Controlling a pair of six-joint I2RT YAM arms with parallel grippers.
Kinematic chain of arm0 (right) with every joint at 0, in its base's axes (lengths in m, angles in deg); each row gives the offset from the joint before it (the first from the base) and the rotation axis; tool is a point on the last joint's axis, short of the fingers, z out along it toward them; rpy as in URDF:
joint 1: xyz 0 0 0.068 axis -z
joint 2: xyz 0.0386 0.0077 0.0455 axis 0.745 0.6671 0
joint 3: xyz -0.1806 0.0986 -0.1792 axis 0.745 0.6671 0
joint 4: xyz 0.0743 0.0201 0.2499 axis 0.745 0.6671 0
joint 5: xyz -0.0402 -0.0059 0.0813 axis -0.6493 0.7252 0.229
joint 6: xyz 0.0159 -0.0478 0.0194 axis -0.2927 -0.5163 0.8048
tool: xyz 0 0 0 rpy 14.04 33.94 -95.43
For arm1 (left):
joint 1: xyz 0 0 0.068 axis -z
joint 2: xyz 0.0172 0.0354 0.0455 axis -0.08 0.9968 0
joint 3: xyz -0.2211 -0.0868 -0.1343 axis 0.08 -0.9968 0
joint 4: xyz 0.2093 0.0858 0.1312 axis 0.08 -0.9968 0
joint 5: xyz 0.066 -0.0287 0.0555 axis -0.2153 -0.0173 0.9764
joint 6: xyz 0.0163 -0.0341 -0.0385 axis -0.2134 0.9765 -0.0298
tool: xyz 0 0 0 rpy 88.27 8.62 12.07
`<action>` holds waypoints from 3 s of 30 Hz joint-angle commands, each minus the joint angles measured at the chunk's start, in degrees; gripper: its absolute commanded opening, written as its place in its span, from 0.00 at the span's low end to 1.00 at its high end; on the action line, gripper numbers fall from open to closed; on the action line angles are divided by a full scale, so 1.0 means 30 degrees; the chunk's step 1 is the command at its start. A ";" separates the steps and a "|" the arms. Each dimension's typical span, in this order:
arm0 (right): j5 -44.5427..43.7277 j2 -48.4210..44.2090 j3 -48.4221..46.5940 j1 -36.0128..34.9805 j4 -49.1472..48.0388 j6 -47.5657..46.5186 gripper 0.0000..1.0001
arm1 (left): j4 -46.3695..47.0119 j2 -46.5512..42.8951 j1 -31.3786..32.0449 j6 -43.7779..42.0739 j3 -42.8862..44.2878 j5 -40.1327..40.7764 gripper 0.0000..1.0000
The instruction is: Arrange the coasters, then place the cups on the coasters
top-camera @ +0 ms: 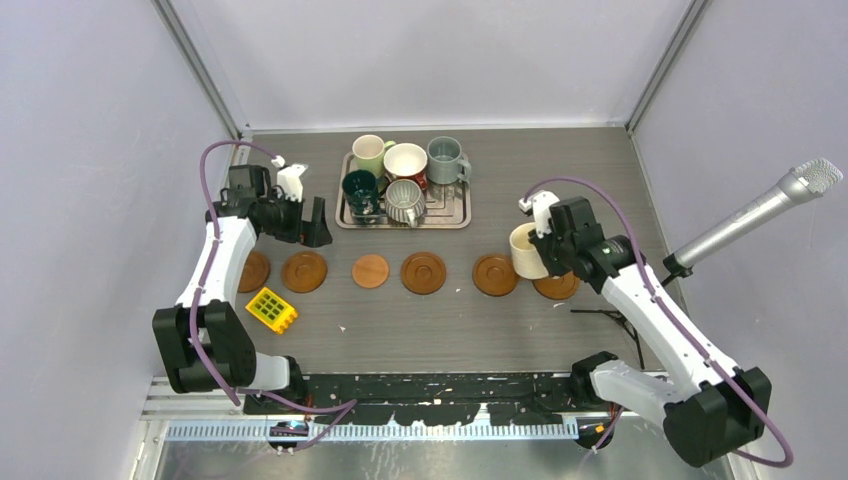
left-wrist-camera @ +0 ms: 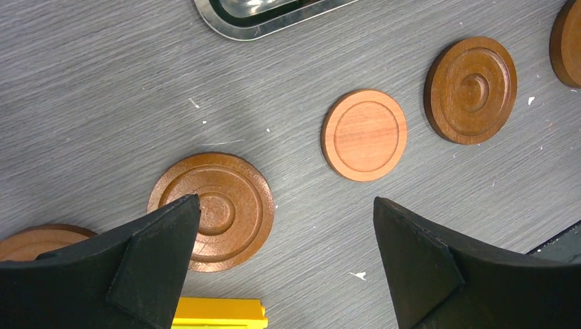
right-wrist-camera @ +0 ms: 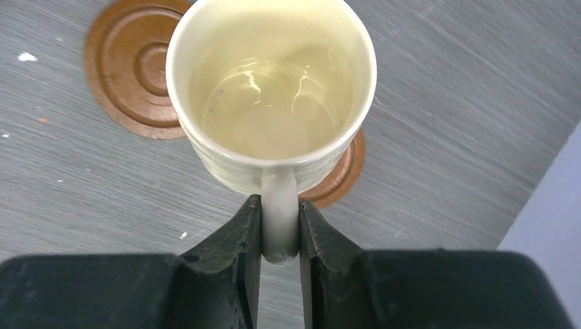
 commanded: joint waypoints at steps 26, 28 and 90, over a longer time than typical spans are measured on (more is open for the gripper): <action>0.2398 -0.2218 0.3028 0.5287 -0.0964 -0.2447 0.13 | -0.0181 -0.0674 0.0040 0.0016 0.0407 0.0371 1.00; 0.2505 -0.2286 0.3246 0.5533 -0.0669 -0.2684 0.21 | -0.0224 -0.0664 0.0033 0.0027 0.0430 0.0377 1.00; 0.3218 0.2250 0.3302 0.8651 -0.1281 -0.6620 0.47 | -0.0494 -0.0425 0.0023 -0.0176 0.0789 0.0634 1.00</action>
